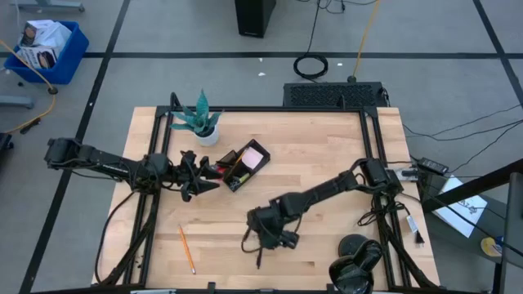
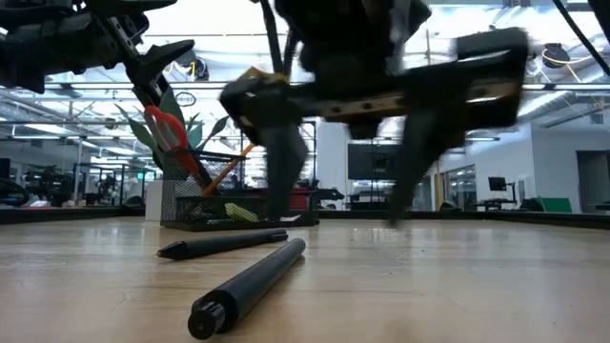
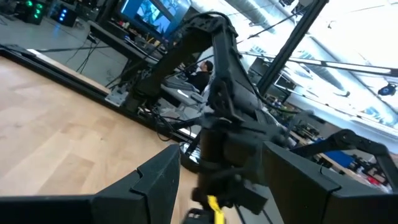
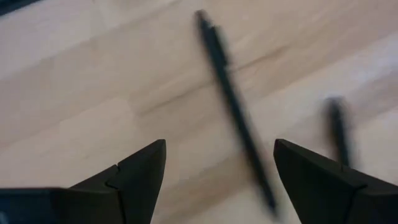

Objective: Pick and place office supplies into organizer
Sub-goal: Put the black pen into the black desk organizer

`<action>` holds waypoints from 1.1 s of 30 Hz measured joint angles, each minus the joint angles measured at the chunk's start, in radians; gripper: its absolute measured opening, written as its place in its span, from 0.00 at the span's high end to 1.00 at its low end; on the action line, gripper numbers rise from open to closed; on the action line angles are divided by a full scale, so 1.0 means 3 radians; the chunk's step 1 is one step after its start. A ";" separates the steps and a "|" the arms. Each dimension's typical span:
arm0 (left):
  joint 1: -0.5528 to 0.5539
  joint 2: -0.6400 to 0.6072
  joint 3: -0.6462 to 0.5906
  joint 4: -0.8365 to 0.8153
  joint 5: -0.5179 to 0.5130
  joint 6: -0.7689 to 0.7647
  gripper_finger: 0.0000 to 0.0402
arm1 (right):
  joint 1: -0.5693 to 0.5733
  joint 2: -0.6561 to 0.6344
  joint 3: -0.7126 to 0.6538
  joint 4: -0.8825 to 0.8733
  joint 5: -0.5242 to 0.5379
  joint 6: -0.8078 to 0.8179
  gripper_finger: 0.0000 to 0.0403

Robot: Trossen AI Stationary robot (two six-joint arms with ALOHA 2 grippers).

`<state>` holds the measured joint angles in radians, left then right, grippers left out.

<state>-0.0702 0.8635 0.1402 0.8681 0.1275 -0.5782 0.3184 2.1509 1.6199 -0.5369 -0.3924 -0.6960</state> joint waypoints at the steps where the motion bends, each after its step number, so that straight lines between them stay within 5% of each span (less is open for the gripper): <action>1: -0.0018 0.0000 0.0000 -0.0006 -0.0019 0.0011 0.43 | -0.0037 0.0000 0.0000 0.0057 0.0007 -0.0064 0.29; 9: -0.0127 0.0001 0.0000 -0.0013 -0.0256 0.0065 0.43 | -0.0212 -0.0002 -0.0094 0.0273 -0.0376 -0.0278 0.28; 14: -0.0145 0.0000 0.0000 -0.0014 -0.0259 0.0078 0.43 | -0.0203 0.0001 -0.0385 0.1007 -0.0405 0.0125 0.28; 20: -0.0145 0.0001 0.0000 -0.0027 -0.0259 0.0158 0.43 | -0.0208 0.0001 -0.0724 0.1993 -0.0105 0.0559 0.28; 27: -0.0145 0.0001 0.0000 -0.0046 -0.0344 0.0199 0.43 | -0.0214 -0.0010 -0.0828 0.1943 0.0784 0.1036 0.28; 33: -0.0145 0.0001 0.0000 -0.0101 -0.0345 0.0235 0.43 | -0.0186 -0.0035 -0.0851 0.2015 0.0787 0.1293 0.28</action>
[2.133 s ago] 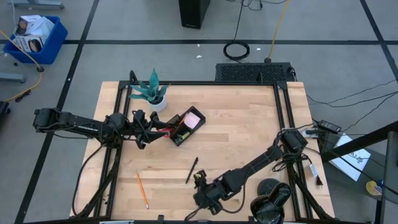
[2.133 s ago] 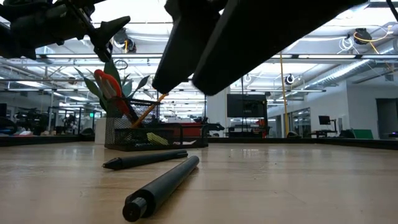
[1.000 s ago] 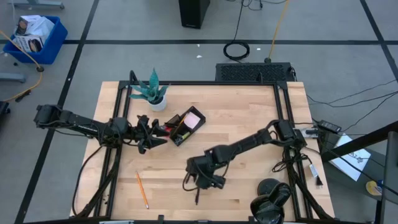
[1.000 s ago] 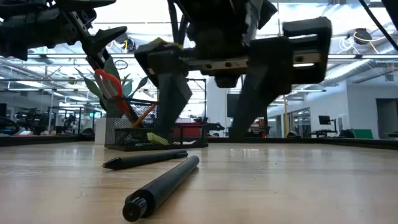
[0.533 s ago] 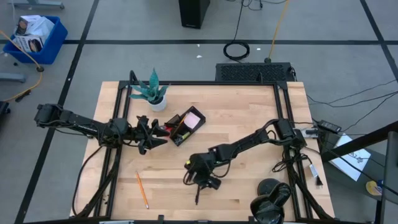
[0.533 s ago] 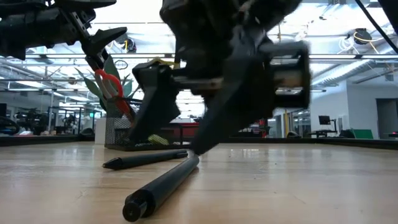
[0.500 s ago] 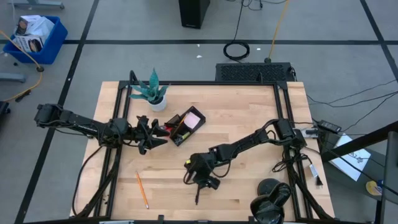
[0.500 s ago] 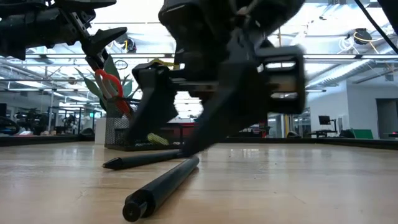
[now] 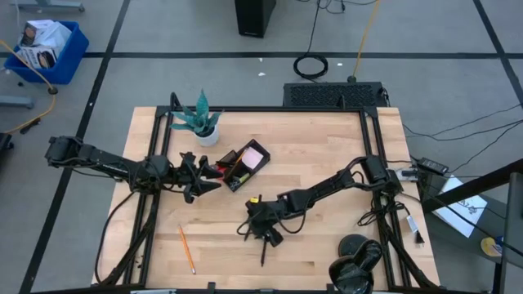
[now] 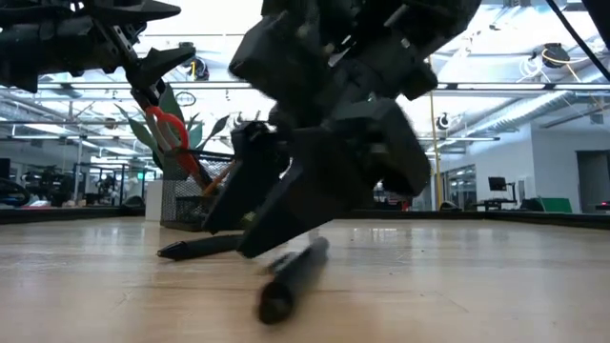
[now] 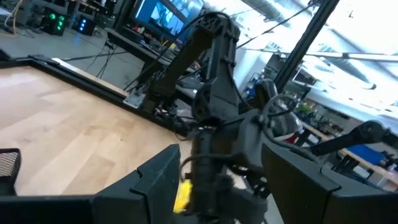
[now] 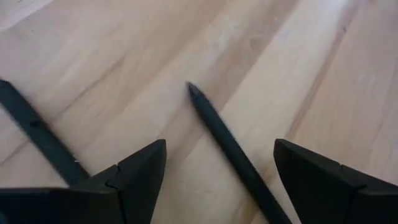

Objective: Pick and place office supplies into organizer
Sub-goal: Put the black pen into the black desk organizer

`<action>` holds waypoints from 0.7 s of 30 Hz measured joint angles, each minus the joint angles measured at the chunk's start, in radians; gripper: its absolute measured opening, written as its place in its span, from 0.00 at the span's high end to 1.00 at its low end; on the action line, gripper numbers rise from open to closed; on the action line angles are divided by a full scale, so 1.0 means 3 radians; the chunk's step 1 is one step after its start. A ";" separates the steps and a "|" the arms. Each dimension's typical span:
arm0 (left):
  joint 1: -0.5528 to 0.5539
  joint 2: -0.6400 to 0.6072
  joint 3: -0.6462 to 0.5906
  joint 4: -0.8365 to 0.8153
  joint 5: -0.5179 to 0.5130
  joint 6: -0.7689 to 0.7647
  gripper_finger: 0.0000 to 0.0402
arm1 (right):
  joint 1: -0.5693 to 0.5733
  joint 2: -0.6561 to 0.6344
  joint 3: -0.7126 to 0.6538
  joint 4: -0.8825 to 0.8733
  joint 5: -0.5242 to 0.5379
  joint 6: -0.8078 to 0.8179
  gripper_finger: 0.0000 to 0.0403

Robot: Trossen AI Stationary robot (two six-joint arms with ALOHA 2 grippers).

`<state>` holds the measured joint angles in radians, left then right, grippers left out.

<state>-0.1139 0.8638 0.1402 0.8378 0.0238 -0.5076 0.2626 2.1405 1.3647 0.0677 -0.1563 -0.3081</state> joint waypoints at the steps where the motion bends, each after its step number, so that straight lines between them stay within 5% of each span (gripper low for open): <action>1: 0.0000 0.0000 0.0000 -0.0008 0.0000 0.0017 0.43 | 0.0011 -0.0028 -0.0004 -0.0013 0.0004 -0.0082 0.28; 14: 0.0000 -0.0001 -0.0001 -0.0081 -0.0055 -0.0005 0.43 | -0.0005 -0.0194 -0.0003 -0.0302 -0.0001 -0.0285 0.29; 21: 0.0000 -0.0001 -0.0001 -0.0089 -0.0061 0.0034 0.43 | -0.0004 -0.0195 -0.0003 -0.0405 0.0252 0.0251 0.30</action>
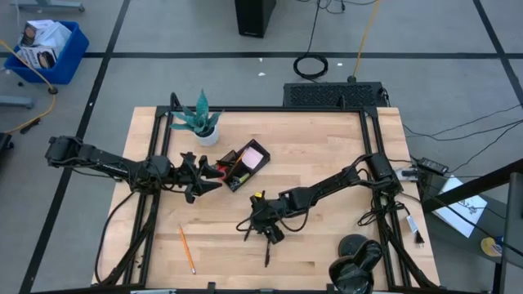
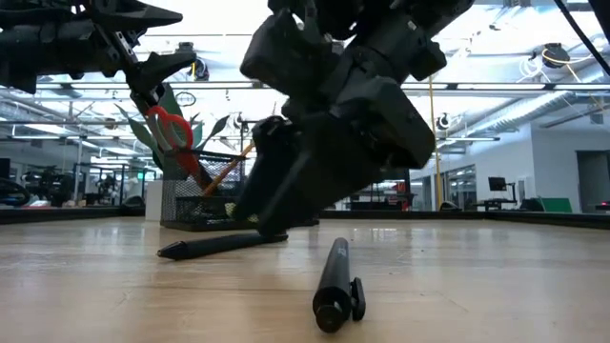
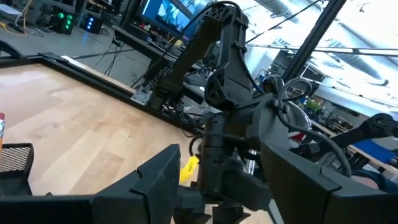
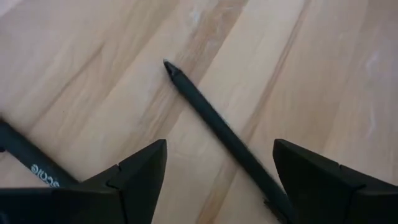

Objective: Pick and place office supplies into organizer
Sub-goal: Put the black pen into the black desk organizer

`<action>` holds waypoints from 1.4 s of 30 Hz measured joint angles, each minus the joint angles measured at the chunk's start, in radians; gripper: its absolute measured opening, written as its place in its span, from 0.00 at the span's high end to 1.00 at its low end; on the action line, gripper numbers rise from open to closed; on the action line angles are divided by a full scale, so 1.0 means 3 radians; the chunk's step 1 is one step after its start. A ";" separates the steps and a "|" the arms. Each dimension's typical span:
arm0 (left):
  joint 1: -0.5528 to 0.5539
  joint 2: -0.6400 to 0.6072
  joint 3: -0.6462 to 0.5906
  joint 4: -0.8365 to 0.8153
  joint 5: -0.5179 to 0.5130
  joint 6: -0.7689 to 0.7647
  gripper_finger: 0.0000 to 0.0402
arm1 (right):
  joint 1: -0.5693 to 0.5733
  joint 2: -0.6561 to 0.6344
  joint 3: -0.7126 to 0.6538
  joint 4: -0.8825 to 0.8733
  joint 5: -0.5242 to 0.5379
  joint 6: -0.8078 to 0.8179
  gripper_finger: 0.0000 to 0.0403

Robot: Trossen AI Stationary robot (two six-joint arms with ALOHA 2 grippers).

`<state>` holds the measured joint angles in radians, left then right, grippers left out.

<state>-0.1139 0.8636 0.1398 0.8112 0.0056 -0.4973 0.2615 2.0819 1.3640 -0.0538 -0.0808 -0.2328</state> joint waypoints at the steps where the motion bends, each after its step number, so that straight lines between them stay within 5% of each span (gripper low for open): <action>1: 0.0000 -0.0001 0.0000 0.0000 -0.0012 0.0007 0.43 | -0.0003 0.0000 0.0000 -0.0026 0.0000 0.0032 0.29; 10: 0.0000 -0.0001 0.0000 -0.0001 -0.0008 -0.0027 0.43 | -0.0039 0.0000 0.0000 -0.0140 -0.0112 0.0345 0.28; 16: 0.0000 0.0000 0.0000 0.0000 -0.0022 -0.0008 0.43 | -0.0011 -0.0048 0.0001 -0.0253 -0.0605 -0.0590 0.28; 22: 0.0000 0.0001 0.0000 -0.0008 -0.0024 0.0038 0.43 | 0.0061 -0.0069 0.0009 -0.0393 -0.0353 -0.0906 0.30; 37: 0.0000 0.0001 0.0000 -0.0109 -0.0138 0.0058 0.43 | 0.0382 -0.0359 -0.0009 -0.0601 -0.0439 -0.1361 0.39; 42: 0.0000 0.0001 0.0000 -0.0104 -0.0138 0.0007 0.43 | 0.0367 -0.0342 -0.0414 -0.0177 -0.0439 -0.1276 0.42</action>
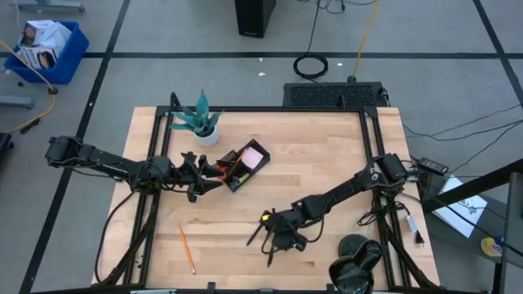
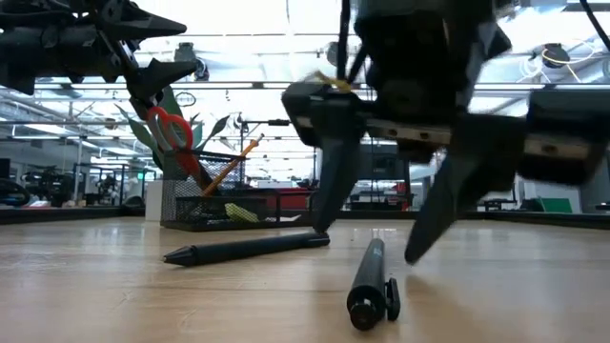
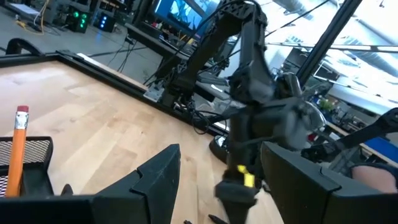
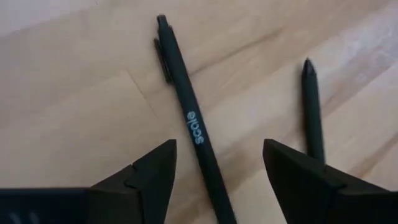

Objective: Pick and place office supplies into organizer
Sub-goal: Put the black pen into the black desk organizer

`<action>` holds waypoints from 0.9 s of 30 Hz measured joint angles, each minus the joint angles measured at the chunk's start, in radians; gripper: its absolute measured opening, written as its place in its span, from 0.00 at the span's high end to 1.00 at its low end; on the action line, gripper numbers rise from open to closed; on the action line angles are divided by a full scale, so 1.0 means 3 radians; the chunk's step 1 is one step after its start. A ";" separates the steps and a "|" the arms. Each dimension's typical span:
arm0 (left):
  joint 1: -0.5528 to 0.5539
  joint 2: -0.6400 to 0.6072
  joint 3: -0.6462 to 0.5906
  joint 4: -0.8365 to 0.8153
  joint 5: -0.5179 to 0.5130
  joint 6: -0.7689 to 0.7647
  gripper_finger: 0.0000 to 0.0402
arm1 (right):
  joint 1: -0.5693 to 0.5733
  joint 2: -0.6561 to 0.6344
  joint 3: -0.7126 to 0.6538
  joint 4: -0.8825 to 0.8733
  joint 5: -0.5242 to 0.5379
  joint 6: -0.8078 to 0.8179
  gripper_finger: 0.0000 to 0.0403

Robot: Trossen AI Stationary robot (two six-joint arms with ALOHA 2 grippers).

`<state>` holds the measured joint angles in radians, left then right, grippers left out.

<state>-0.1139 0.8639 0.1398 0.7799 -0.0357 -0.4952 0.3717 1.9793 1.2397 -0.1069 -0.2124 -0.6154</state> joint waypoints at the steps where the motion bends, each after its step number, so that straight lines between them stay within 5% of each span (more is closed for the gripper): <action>1: 0.0000 0.0000 0.0000 0.0000 -0.0001 -0.0015 0.43 | -0.0001 0.0000 -0.0089 0.0138 0.0008 -0.0002 0.43; 10: 0.0000 0.0000 0.0000 0.0004 -0.0055 -0.0053 0.43 | 0.0005 -0.0042 -0.0743 0.1218 -0.0018 -0.0174 0.51; 27: 0.0000 0.0000 0.0000 0.0029 -0.0063 -0.0227 0.43 | -0.0094 -0.0039 -0.0968 0.1432 -0.0044 0.0417 0.89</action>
<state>-0.1139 0.8639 0.1398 0.7887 -0.0545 -0.5632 0.3435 1.9675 0.9493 0.3226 -0.2256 -0.4904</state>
